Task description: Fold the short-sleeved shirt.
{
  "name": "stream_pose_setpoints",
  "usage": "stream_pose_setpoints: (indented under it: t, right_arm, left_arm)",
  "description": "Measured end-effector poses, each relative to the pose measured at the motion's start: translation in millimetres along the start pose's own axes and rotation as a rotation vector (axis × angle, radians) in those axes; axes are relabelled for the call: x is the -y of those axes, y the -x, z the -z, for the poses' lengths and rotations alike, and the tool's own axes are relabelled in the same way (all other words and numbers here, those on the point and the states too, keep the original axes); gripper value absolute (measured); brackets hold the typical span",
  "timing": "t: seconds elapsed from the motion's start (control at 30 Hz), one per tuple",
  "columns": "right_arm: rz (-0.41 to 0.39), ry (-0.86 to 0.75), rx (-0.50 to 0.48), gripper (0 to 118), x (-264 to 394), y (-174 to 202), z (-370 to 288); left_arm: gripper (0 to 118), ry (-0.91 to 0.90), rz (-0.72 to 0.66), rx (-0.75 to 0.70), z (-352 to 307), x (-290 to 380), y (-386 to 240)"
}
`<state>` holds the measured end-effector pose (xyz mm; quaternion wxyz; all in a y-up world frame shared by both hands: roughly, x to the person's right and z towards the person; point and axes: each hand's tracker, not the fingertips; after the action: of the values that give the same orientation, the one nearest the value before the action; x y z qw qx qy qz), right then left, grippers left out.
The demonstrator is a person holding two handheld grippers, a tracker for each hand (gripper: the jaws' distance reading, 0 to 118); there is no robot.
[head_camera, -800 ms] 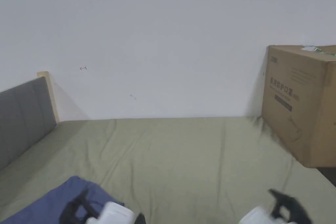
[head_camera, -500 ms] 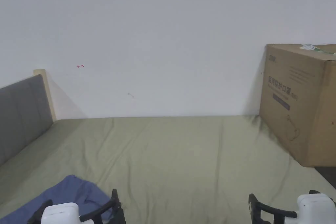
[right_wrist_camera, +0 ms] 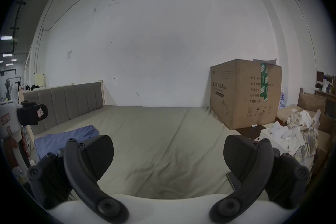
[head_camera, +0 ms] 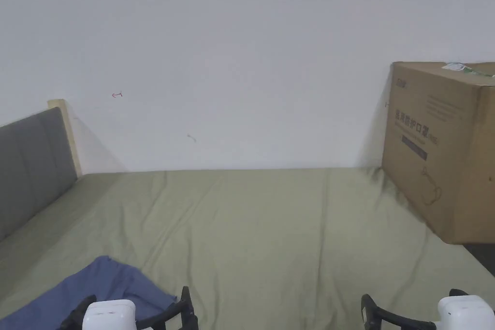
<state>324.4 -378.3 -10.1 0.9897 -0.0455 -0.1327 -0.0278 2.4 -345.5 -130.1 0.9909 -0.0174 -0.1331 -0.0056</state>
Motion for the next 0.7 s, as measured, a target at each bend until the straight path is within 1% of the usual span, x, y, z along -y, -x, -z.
stream_pose_setpoints:
  t: [0.2, 0.5, 0.7]
  right_arm:
    - [0.015, 0.001, 0.02, 118, -2.3, -4.8, -1.6]
    - [-0.019, -0.001, 0.014, 118, -4.3, 0.5, -5.0]
    - [-0.018, -0.015, 0.002, 118, -5.2, 4.1, -6.4]
  left_arm:
    - [118, 0.006, 0.023, 0.021, -2.2, 1.4, -1.8]
    - [118, 0.018, 0.011, 0.022, -2.7, 0.2, -2.2]
    - [118, 0.024, 0.008, 0.017, -3.4, 1.7, -2.3]
